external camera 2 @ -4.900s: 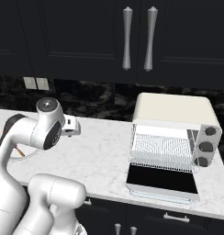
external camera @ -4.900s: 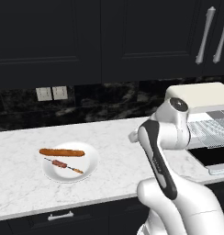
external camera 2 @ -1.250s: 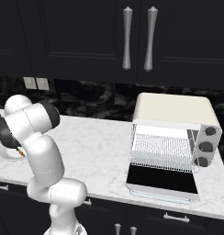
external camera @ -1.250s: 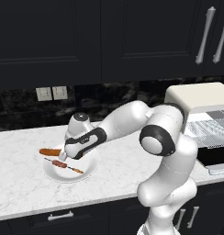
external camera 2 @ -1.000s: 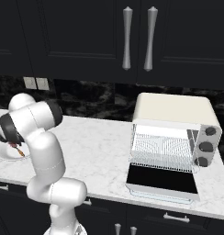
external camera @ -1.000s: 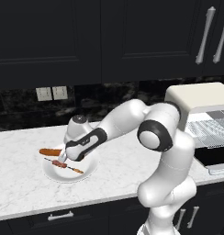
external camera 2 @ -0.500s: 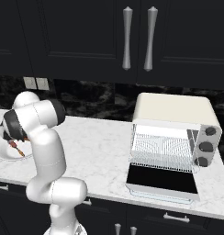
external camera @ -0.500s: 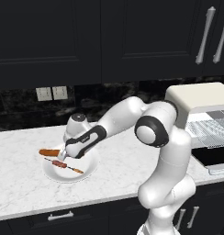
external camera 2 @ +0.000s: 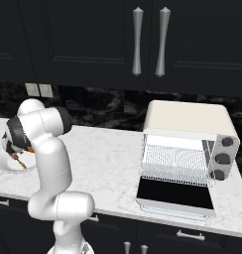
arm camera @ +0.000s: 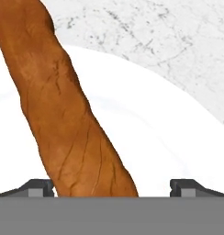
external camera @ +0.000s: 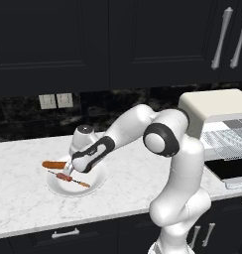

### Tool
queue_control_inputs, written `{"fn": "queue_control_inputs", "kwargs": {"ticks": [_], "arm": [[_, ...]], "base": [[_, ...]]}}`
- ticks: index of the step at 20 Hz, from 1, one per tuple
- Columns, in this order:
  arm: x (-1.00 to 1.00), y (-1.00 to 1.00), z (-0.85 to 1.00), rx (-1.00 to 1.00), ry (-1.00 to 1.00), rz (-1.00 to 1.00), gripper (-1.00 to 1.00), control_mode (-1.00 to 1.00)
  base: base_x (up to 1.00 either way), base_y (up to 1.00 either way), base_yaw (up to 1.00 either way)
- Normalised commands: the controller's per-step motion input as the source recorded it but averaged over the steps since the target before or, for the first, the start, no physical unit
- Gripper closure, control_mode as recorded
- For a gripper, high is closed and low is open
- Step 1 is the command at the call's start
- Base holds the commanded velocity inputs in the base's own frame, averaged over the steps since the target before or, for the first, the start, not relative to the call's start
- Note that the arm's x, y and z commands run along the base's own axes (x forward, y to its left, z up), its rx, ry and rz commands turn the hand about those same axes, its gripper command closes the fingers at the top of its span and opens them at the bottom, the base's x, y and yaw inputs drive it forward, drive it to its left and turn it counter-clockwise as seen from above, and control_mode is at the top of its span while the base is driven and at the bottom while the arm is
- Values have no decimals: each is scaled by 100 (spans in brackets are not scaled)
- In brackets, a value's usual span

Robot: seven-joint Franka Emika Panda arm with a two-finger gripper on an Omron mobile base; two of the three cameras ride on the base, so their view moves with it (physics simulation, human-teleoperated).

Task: Pick up the kebab skewer and baguette bread, and place them inside the toaster oven. Close the toaster oven door and start by setting the timer.

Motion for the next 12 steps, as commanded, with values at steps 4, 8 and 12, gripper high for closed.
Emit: {"fn": "queue_control_inputs", "kwargs": {"ticks": [4, 8, 12], "arm": [[0, 0, 0, 0, 0, 0, -100, -100], [0, 0, 0, 0, 0, 0, 100, -100], [0, 0, 0, 0, 0, 0, 100, -100]], "base": [[0, 0, 0], [0, 0, 0], [0, 0, 0]]}}
